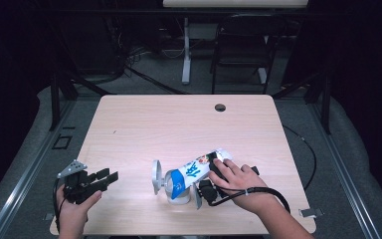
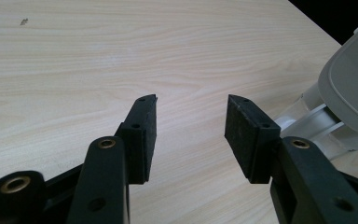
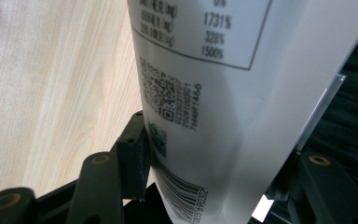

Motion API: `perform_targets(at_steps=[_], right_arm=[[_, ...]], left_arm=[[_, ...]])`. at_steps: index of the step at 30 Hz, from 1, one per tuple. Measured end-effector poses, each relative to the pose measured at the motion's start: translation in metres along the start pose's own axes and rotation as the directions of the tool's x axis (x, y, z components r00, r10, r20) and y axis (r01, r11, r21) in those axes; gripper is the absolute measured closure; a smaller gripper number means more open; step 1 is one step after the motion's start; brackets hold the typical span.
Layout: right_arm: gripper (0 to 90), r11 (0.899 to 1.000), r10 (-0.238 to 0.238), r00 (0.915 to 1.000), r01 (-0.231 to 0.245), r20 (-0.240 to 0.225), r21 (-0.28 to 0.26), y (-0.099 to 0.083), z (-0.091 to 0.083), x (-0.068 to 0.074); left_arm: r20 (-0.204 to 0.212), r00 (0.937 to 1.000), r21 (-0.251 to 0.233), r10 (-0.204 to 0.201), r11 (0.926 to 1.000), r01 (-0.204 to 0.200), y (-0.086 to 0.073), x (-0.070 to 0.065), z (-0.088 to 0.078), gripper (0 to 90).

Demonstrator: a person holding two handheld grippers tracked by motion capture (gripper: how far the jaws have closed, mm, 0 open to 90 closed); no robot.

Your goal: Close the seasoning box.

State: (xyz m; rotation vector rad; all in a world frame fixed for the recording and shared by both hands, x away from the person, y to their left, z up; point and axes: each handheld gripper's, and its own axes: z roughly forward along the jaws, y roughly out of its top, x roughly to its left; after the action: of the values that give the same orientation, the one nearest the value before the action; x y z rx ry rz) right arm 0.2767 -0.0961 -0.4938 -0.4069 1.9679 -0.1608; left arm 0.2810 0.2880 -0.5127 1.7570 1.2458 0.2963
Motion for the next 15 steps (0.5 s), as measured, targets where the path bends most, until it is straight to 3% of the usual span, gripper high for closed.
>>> perform_targets(at_steps=[15], right_arm=[[46.2, 1.0, -0.003, 1.0, 0.003, 0.0, 0.002, 0.0002, -0.0003, -0.0003]], left_arm=[[0.001, 1.0, -0.002, -0.003, 1.0, 0.003, 0.0002, 0.0002, -0.0008, 54.0]])
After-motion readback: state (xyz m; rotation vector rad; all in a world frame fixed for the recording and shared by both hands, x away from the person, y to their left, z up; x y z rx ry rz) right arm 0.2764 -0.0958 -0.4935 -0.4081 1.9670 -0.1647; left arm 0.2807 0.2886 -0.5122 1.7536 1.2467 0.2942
